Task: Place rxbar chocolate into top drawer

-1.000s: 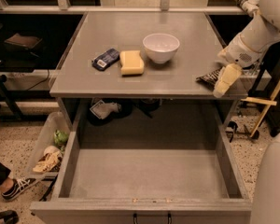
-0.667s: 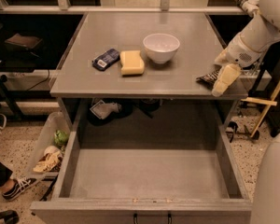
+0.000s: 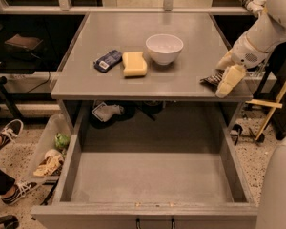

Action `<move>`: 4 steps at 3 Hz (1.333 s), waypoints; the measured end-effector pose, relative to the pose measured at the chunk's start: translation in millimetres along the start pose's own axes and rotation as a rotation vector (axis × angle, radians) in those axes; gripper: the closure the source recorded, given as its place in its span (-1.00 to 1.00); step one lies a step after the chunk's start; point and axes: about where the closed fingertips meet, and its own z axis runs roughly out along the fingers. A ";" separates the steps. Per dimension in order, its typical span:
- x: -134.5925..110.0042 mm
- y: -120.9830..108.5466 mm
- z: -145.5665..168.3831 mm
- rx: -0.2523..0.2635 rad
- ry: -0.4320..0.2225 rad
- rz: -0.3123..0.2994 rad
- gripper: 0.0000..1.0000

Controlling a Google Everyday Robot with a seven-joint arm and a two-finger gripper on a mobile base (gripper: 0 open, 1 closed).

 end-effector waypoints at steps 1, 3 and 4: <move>-2.8 -0.4 -8.6 0.000 0.000 0.000 0.77; -13.1 6.6 -22.1 0.043 0.023 0.010 1.00; -86.8 15.1 -46.5 0.209 0.032 -0.011 1.00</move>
Offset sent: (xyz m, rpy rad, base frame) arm -0.1315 0.0791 0.1111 -0.2952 -0.2925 -0.2496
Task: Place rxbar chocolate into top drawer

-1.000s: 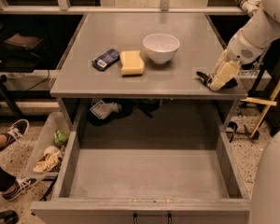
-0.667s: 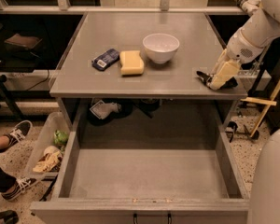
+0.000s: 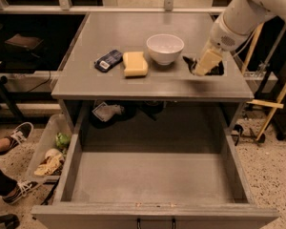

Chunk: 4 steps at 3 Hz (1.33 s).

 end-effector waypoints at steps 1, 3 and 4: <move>-76.6 21.2 -31.9 0.155 0.034 -0.052 1.00; -71.0 29.6 -56.3 0.230 0.097 -0.034 1.00; -54.2 50.9 -63.6 0.213 0.108 -0.021 1.00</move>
Offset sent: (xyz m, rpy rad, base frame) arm -0.0066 0.0563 0.0404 -0.0669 -0.1210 -0.0177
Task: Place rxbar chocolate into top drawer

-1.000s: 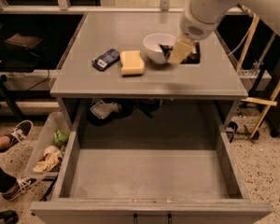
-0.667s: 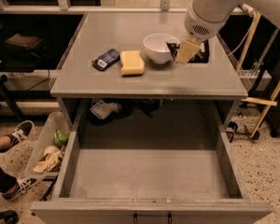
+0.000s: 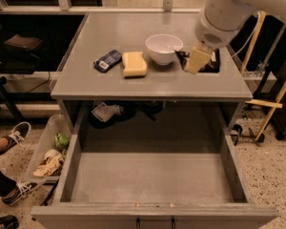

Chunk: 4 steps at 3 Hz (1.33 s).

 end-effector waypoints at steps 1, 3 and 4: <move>33.2 46.7 -29.8 -0.047 -0.003 -0.011 1.00; 64.0 109.4 -38.3 -0.183 -0.107 -0.027 1.00; 63.1 109.5 -38.4 -0.183 -0.108 -0.028 1.00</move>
Offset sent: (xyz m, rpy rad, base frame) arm -0.1837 -0.0309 -0.0777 0.2399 0.2240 0.1892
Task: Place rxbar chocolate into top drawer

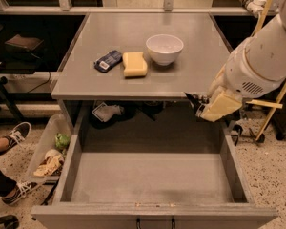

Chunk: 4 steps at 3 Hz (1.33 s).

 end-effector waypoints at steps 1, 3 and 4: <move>3.7 10.8 25.2 0.008 -0.014 0.003 1.00; 70.9 97.0 170.5 -0.118 -0.130 0.149 1.00; 97.5 110.6 224.7 -0.140 -0.191 0.224 1.00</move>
Offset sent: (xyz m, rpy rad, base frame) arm -0.0056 -0.0058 -0.2826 0.3095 0.0183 -0.1067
